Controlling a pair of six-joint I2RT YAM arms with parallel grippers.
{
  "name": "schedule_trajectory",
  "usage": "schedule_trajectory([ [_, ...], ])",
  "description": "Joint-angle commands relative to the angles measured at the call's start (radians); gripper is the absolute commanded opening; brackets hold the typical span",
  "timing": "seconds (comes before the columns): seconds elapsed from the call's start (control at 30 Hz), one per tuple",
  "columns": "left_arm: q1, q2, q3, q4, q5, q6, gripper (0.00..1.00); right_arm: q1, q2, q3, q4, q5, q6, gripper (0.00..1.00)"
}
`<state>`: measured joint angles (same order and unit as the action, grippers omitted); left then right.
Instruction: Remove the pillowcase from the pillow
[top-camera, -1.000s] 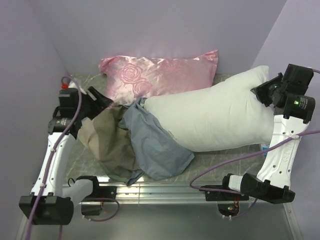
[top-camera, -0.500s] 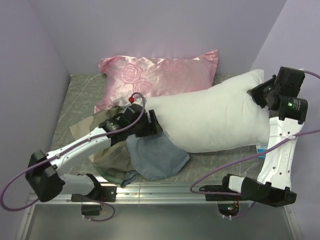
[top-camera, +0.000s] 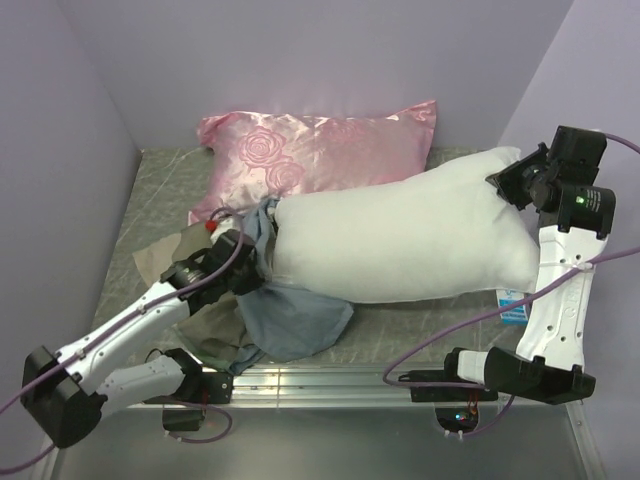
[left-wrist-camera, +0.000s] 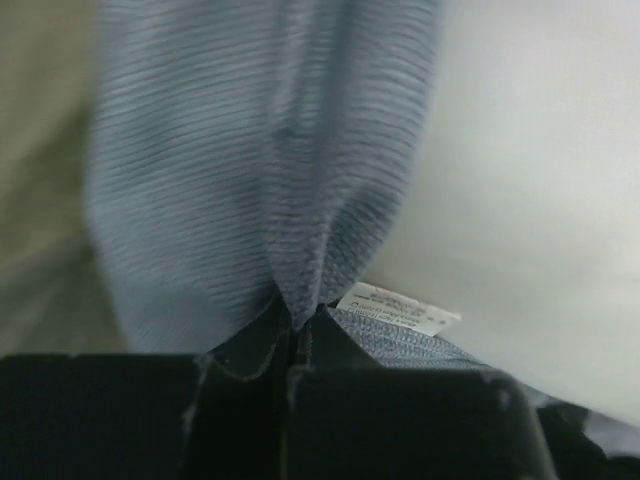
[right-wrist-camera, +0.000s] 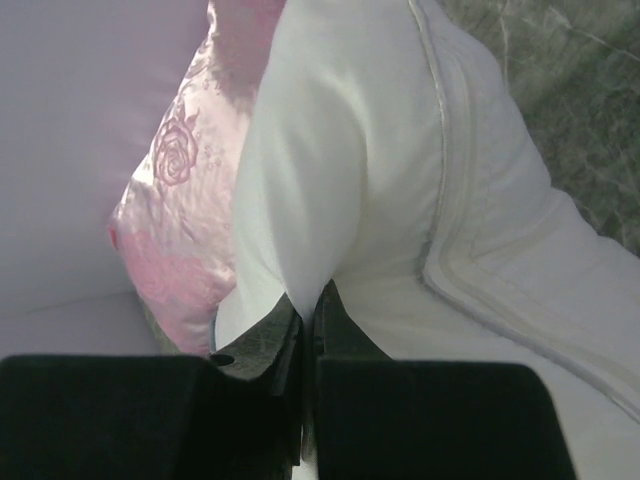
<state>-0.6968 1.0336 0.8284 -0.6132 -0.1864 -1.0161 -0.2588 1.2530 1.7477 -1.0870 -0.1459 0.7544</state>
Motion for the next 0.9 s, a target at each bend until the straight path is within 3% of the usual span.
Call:
schedule_trajectory([
  [0.0,0.101,-0.096,-0.054,-0.191,-0.076,-0.009,0.01,-0.031,0.017,0.119,0.125,0.037,0.028,0.0],
  [0.1,0.215,-0.115,0.003,-0.23,0.002,-0.007,0.01,-0.072,0.042,0.179,0.111,0.009,0.033,0.0],
  [0.2,0.267,-0.118,0.086,-0.289,-0.057,0.008,0.01,-0.111,0.066,0.237,0.095,-0.021,0.04,0.0],
  [0.3,0.39,-0.121,0.144,-0.35,-0.114,0.057,0.0,-0.152,0.068,0.24,0.107,-0.078,0.057,0.0],
  [0.47,0.612,-0.173,0.21,-0.316,-0.047,0.108,0.01,-0.172,0.089,0.291,0.093,-0.124,0.065,0.0],
  [0.73,0.672,-0.19,0.386,-0.385,-0.198,0.122,0.0,-0.212,0.062,0.187,0.118,-0.147,0.048,0.0],
  [0.87,0.681,-0.188,0.388,-0.354,-0.165,0.123,0.01,-0.214,0.042,0.069,0.13,-0.133,0.03,0.0],
])
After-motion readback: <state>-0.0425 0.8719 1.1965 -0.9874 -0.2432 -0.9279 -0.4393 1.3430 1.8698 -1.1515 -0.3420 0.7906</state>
